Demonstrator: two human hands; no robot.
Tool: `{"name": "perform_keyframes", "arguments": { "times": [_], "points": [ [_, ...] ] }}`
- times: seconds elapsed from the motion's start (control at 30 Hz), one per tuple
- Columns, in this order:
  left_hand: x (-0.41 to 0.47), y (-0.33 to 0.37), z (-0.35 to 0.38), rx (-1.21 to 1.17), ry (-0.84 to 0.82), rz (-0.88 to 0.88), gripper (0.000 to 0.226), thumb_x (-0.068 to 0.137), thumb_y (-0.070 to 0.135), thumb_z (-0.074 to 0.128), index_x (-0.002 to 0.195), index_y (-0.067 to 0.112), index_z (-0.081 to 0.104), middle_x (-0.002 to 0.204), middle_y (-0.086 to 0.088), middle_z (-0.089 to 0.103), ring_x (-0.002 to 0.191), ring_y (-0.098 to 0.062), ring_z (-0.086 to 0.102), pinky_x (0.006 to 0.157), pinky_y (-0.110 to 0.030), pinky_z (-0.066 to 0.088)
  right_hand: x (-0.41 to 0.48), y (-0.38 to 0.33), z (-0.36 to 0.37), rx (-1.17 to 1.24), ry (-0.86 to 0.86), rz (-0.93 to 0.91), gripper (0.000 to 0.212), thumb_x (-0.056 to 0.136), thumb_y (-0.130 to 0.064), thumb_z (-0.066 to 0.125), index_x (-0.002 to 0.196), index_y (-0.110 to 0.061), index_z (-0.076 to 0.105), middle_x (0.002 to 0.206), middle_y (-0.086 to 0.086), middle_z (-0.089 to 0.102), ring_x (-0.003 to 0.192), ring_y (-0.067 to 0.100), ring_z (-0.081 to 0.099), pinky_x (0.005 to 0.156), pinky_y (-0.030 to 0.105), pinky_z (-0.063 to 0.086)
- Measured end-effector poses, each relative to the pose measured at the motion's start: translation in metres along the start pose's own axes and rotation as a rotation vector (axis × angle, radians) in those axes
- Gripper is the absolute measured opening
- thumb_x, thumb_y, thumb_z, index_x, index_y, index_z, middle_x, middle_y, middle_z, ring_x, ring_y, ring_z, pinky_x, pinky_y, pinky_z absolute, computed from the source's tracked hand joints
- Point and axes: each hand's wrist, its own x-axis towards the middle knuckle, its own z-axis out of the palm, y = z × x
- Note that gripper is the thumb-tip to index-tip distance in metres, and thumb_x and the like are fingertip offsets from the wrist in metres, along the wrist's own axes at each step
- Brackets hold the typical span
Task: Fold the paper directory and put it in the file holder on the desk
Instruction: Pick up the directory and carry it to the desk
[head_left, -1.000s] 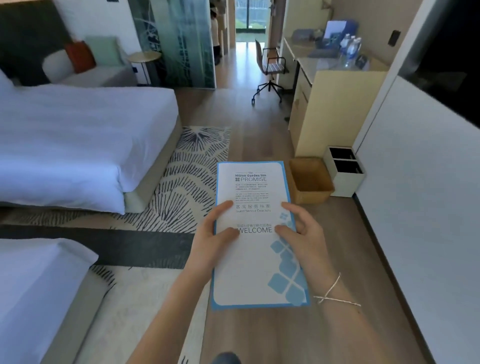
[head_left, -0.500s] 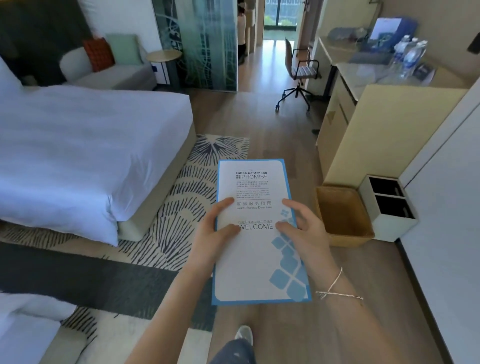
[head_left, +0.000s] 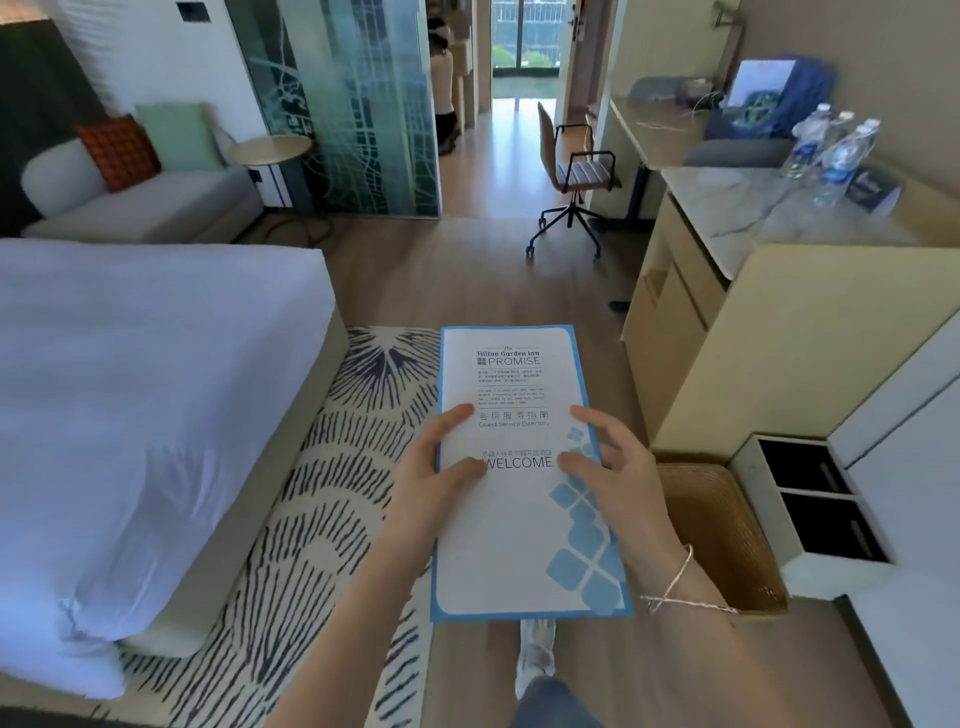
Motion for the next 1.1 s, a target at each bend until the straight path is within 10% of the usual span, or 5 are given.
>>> {"name": "perform_keyframes", "arguments": {
  "times": [1.1],
  "points": [
    [1.041, 0.108, 0.169, 0.008, -0.103, -0.027, 0.056, 0.066, 0.008, 0.068, 0.117, 0.031, 0.066, 0.124, -0.005, 0.067, 0.103, -0.025, 0.068, 0.072, -0.033, 0.057, 1.021, -0.132, -0.004, 0.042, 0.080, 0.029, 0.040, 0.086, -0.006, 0.070, 0.117, -0.029, 0.060, 0.096, -0.001, 0.079, 0.079, 0.024, 0.077, 0.063, 0.031, 0.062]
  ]
}}
